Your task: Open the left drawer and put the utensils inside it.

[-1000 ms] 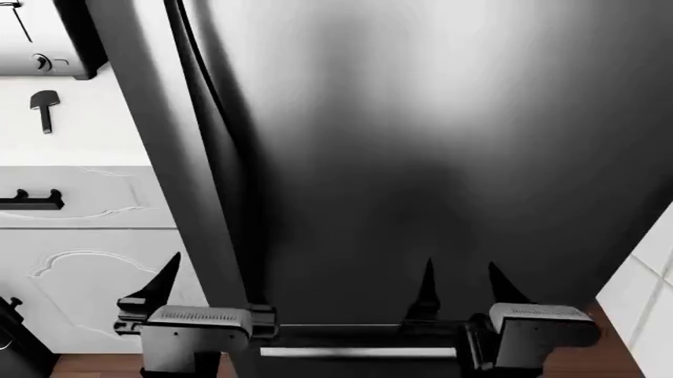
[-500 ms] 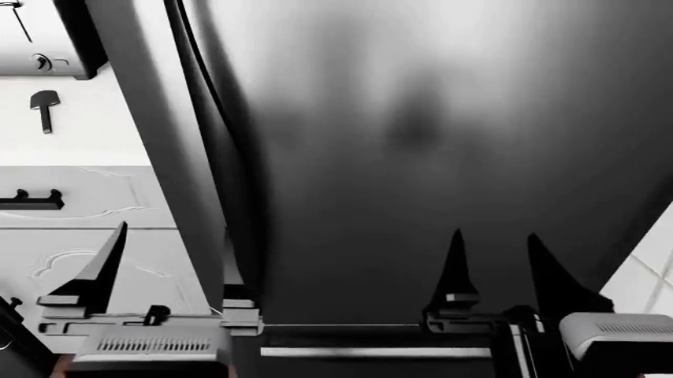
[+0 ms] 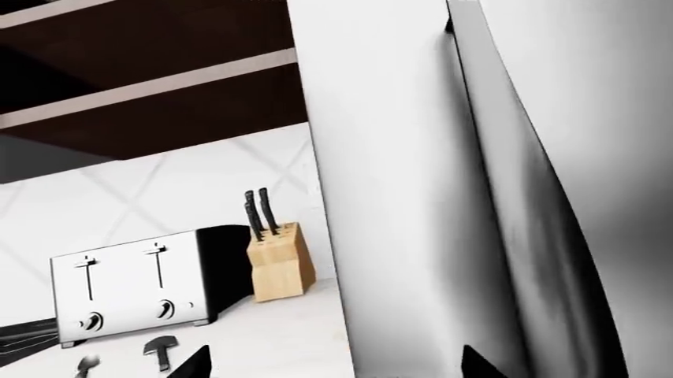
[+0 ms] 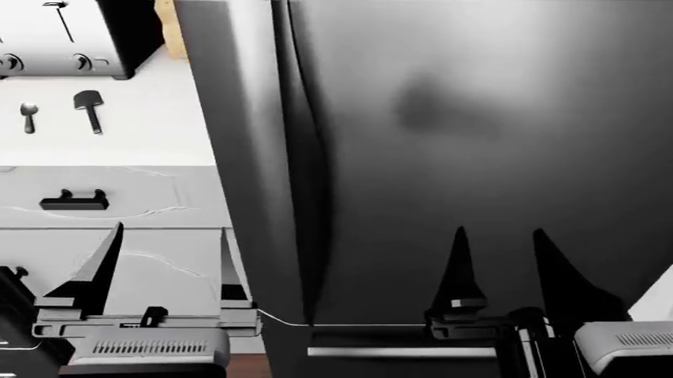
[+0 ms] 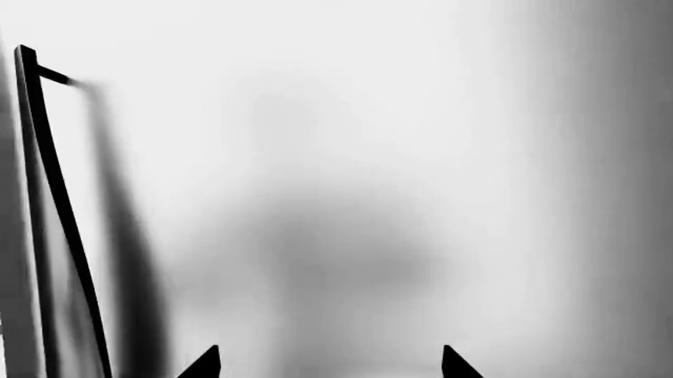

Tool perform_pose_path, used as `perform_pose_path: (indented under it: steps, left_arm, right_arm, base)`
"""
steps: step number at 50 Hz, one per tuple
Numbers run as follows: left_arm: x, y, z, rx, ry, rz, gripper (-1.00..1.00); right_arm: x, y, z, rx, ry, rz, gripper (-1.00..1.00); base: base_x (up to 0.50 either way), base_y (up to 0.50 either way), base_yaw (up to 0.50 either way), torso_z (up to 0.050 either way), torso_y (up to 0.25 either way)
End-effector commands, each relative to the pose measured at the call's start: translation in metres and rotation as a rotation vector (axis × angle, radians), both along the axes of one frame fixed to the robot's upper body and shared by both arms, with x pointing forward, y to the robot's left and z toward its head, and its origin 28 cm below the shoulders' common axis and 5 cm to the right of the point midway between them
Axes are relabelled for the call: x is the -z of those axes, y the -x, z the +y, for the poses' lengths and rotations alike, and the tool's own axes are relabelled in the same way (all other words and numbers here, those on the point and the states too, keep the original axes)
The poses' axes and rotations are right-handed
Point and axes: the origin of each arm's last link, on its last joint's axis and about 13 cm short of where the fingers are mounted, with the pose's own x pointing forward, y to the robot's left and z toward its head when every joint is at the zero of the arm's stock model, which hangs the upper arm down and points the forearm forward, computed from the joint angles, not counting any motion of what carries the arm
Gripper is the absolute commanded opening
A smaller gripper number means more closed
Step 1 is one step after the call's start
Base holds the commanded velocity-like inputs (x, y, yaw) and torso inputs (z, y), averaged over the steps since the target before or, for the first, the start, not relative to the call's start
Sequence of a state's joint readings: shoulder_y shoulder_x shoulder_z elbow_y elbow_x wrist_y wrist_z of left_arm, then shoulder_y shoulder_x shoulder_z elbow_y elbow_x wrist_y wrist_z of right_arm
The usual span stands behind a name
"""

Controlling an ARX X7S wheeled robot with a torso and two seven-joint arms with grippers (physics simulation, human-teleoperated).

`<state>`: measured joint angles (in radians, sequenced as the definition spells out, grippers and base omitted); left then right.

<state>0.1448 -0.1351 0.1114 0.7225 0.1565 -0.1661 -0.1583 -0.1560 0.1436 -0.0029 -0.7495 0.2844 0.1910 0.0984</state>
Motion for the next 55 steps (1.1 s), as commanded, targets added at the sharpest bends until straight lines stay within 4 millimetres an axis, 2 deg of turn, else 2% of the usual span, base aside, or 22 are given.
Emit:
perform_pose_path:
  steps: [1, 55]
  left_arm:
    - [-0.0007, 0.0007, -0.0005, 0.002, -0.007, 0.000, 1.00]
    - [-0.0024, 0.0021, -0.0007, -0.002, -0.014, -0.003, 1.00]
  right_arm:
    - [-0.0004, 0.0007, 0.0002, -0.003, -0.001, -0.003, 1.00]
    - [-0.0027, 0.0026, 0.0000, -0.003, -0.011, -0.007, 1.00]
  base:
    - [0.00, 0.48, 0.00, 0.000, 0.000]
    - [0.00, 0.39, 0.00, 0.000, 0.000]
